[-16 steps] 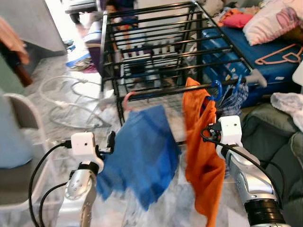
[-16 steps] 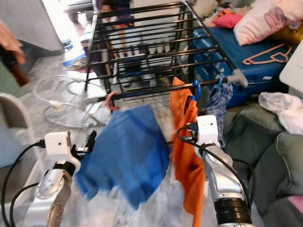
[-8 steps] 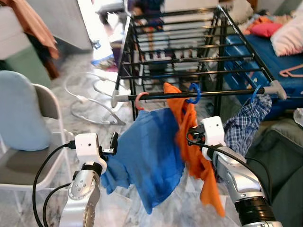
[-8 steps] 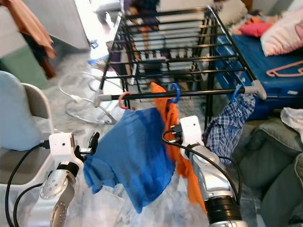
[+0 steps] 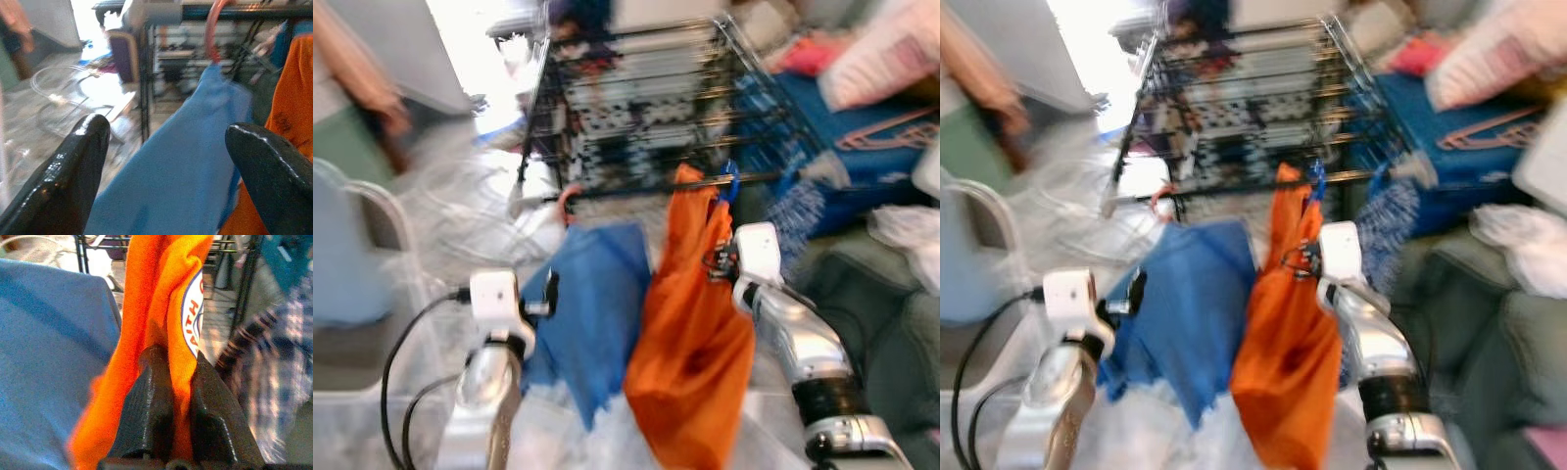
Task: Hang hanger
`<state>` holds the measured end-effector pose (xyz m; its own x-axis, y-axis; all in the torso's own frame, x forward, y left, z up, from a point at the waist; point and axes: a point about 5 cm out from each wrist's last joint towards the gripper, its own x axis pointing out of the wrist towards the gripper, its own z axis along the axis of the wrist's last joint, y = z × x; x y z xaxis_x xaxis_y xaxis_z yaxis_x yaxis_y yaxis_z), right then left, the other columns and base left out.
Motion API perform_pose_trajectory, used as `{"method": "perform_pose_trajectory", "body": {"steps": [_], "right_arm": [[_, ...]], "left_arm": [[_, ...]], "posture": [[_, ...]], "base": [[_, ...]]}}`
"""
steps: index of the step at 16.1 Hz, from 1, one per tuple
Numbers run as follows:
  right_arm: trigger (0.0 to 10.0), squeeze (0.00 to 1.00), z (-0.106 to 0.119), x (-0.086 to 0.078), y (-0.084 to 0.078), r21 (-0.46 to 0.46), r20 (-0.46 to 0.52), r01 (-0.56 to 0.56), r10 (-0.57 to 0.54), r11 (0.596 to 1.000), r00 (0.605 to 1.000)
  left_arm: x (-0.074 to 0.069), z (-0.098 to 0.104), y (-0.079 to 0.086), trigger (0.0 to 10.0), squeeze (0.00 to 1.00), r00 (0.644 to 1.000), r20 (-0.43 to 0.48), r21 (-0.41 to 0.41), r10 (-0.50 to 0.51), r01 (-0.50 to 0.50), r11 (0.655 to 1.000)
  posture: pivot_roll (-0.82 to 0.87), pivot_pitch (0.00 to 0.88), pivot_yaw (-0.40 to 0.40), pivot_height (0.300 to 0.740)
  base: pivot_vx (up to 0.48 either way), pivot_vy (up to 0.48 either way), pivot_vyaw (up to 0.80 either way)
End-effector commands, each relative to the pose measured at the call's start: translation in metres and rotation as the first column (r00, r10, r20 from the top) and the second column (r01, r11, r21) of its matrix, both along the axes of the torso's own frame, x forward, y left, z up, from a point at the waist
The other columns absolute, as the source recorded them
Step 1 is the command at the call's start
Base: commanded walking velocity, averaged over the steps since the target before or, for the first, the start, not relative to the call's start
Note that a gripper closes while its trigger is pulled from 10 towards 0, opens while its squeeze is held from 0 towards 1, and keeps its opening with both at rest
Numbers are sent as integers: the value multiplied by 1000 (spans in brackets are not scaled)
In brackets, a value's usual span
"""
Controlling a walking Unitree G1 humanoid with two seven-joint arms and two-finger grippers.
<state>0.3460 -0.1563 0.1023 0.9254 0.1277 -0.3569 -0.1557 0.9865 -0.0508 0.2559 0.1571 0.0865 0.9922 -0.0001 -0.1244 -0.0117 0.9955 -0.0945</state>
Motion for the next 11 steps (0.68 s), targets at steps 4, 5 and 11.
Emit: {"method": "perform_pose_trajectory", "body": {"steps": [4, 5, 11], "right_arm": [[10000, 0, 18, 20, 17, 21, 33, -54, 53, 998, 998], [10000, 0, 19, 22, 18, 20, 34, -57, 57, 998, 998], [10000, 0, 15, 26, 10, -1, 50, 33, -33, 999, 998]], "left_arm": [[2, 3, 2, 10000, 0, 1000, 0, -7, -5, 5, 1000], [2, 3, 2, 10000, 0, 1000, 0, -10, -6, 6, 1000], [-1, 3, 0, 10000, 0, 999, -11, -2, -33, 33, 999]], "posture": [[-91, 0, 93, 740], [-91, 0, 93, 740], [-93, 0, 95, 740]], "base": [[0, 139, 0], [0, 277, 0], [0, 443, 0]]}}
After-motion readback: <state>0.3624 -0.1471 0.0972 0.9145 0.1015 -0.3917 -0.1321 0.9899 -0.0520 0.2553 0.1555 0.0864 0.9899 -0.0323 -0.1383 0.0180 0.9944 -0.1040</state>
